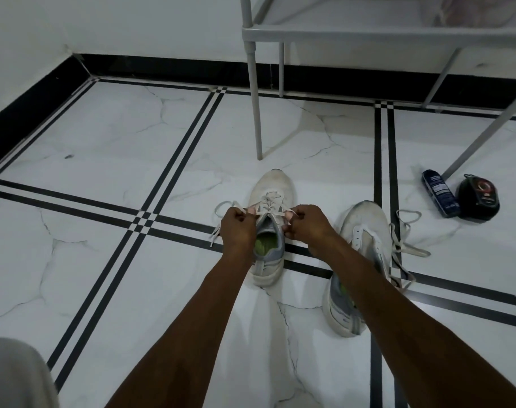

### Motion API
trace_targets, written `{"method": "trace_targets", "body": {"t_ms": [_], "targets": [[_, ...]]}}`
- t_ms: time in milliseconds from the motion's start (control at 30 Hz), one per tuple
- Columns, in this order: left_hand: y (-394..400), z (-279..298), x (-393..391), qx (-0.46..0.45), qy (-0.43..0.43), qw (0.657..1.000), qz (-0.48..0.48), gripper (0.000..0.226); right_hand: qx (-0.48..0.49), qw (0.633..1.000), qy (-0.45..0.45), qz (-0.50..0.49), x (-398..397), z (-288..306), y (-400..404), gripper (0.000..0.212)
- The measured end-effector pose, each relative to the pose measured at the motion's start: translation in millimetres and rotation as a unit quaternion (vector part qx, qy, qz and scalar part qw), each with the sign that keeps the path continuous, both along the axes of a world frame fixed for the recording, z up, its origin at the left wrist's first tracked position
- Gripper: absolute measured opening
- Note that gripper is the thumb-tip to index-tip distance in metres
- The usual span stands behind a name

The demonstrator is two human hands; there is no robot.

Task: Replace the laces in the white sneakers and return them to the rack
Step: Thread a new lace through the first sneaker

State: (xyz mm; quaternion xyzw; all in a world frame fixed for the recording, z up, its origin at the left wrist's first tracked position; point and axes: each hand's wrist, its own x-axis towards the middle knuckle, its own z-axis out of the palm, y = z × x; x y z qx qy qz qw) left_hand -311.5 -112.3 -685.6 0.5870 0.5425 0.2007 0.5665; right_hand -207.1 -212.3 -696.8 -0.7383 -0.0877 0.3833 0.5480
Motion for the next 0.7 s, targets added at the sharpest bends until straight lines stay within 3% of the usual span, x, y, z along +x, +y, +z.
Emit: {"method": "trace_targets", "body": {"t_ms": [267,400,700], "targets": [[13,20,-5,-0.103,-0.094,0.989,-0.039,0.023,0.089,0.994,0.065,-0.001,10,34,-7,0.019],[19,47,3,-0.05,-0.142,0.987,-0.049,0.027,0.119,0.991,0.063,-0.011,15,71,5,0.023],[38,115,27,0.099,-0.153,0.974,-0.131,0.03,0.155,0.985,-0.077,-0.01,27,147,34,0.028]]}}
